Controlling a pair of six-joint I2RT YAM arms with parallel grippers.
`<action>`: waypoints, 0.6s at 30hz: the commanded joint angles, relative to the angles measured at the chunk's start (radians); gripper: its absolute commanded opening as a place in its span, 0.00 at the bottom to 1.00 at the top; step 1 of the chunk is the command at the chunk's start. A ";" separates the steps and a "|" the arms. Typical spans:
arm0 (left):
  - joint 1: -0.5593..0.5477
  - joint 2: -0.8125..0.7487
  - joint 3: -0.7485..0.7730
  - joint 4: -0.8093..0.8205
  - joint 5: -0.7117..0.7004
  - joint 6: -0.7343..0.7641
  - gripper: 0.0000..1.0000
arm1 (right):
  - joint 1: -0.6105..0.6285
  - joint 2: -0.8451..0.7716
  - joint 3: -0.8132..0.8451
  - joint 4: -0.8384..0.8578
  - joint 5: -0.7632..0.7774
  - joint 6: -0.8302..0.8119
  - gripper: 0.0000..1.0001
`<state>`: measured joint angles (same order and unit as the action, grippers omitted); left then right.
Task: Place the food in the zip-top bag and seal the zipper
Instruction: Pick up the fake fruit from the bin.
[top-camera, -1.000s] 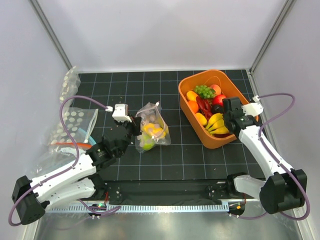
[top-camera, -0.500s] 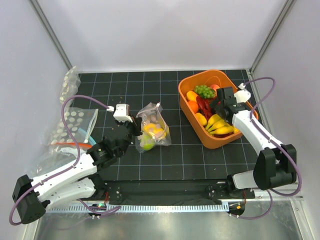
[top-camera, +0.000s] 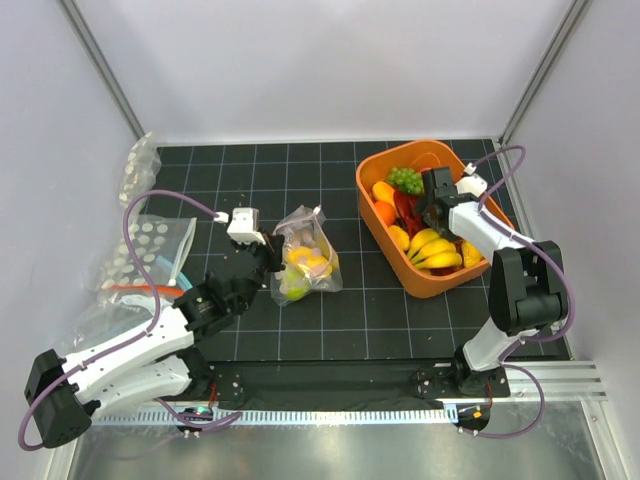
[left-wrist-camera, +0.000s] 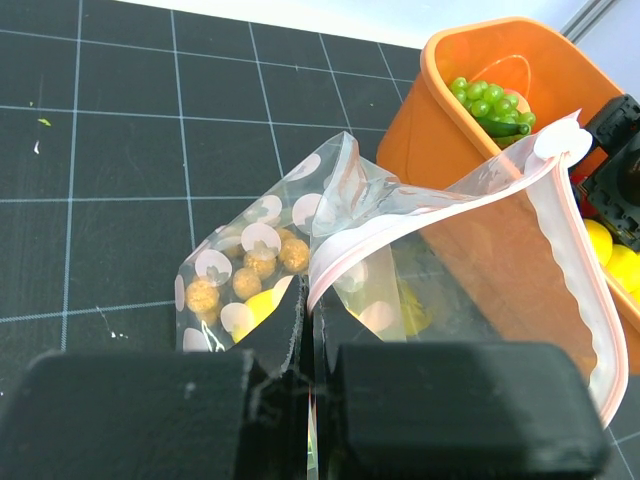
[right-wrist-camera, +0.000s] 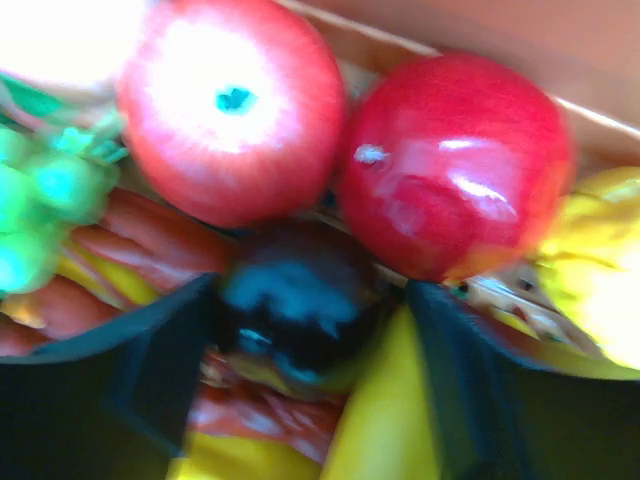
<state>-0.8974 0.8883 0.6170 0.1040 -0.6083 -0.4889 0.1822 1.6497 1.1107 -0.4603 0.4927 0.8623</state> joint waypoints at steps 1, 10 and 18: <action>-0.001 -0.003 0.038 0.025 -0.004 0.001 0.00 | 0.014 0.053 -0.043 -0.001 -0.121 0.076 0.72; -0.001 0.008 0.041 0.022 -0.004 0.001 0.01 | 0.016 -0.376 -0.235 0.204 -0.152 -0.003 0.01; -0.001 0.005 0.041 0.020 -0.004 0.001 0.01 | 0.016 -0.634 -0.351 0.422 -0.348 -0.016 0.01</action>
<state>-0.8974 0.8948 0.6193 0.0998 -0.6067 -0.4892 0.1936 1.0828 0.7906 -0.1783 0.2405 0.8593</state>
